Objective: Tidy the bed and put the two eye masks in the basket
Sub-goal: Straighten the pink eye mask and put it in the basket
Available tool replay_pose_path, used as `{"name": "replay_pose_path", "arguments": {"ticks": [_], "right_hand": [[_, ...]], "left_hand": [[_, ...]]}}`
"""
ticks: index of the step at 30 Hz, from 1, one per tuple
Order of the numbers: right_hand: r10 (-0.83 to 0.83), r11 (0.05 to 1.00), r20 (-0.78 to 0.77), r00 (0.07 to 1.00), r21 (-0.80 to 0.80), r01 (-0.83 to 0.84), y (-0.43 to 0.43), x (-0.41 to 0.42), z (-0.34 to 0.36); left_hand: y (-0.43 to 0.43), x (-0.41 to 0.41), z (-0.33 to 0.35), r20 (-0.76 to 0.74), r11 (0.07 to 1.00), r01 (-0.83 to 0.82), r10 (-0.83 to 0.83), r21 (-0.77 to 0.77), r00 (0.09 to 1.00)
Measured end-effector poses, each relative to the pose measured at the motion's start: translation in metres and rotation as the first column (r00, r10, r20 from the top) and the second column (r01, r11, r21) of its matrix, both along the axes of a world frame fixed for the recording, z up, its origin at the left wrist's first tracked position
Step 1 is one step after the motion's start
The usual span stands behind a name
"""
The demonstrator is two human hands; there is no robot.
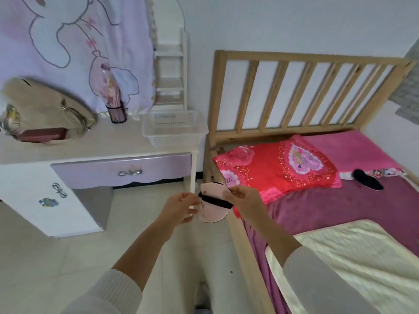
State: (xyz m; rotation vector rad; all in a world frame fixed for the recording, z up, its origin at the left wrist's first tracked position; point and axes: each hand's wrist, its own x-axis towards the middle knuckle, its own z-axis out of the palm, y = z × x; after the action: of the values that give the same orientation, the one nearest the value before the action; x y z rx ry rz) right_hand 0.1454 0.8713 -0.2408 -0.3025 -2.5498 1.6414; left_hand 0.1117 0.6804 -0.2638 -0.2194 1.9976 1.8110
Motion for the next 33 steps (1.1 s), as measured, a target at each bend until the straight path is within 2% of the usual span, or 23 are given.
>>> {"name": "replay_pose_path", "arguments": {"ticks": [5, 8, 10, 16, 19, 23, 28, 33], "right_hand": [[0.006, 0.998, -0.014, 1.0, 0.057, -0.005, 0.004, -0.134, -0.005], [0.038, 0.994, 0.015, 0.999, 0.105, -0.04, 0.008, -0.214, -0.005], [0.049, 0.995, 0.039, 0.998, 0.089, -0.052, 0.004, -0.264, -0.003], [0.096, 0.995, 0.093, 0.991, -0.033, -0.093, -0.03, -0.396, -0.003], [0.09, 0.99, 0.145, 0.985, -0.123, -0.072, -0.054, -0.442, -0.017], [0.101, 0.987, 0.262, 0.96, -0.146, -0.064, -0.084, -0.491, -0.046], [0.071, 0.989, 0.437, 0.897, -0.148, -0.007, -0.113, -0.531, -0.089], [0.089, 0.985, 0.578, 0.811, -0.17, 0.013, -0.122, -0.553, -0.12]], "left_hand": [[-0.001, -0.128, -0.004, -0.082, 0.998, -0.036, 0.031, -0.059, 0.996], [-0.003, -0.206, -0.009, -0.145, 0.98, -0.08, 0.054, -0.182, 0.988], [-0.007, -0.251, -0.014, -0.205, 0.935, -0.142, 0.077, -0.324, 0.976], [-0.038, -0.35, -0.026, -0.353, 0.808, -0.282, 0.098, -0.518, 0.93], [-0.056, -0.385, -0.039, -0.357, 0.758, -0.315, 0.116, -0.571, 0.927], [-0.081, -0.428, -0.062, -0.342, 0.71, -0.29, 0.073, -0.642, 0.937], [-0.104, -0.469, -0.091, -0.279, 0.747, -0.17, -0.022, -0.643, 0.96], [-0.112, -0.484, -0.105, -0.266, 0.757, -0.126, -0.065, -0.642, 0.962]]}}
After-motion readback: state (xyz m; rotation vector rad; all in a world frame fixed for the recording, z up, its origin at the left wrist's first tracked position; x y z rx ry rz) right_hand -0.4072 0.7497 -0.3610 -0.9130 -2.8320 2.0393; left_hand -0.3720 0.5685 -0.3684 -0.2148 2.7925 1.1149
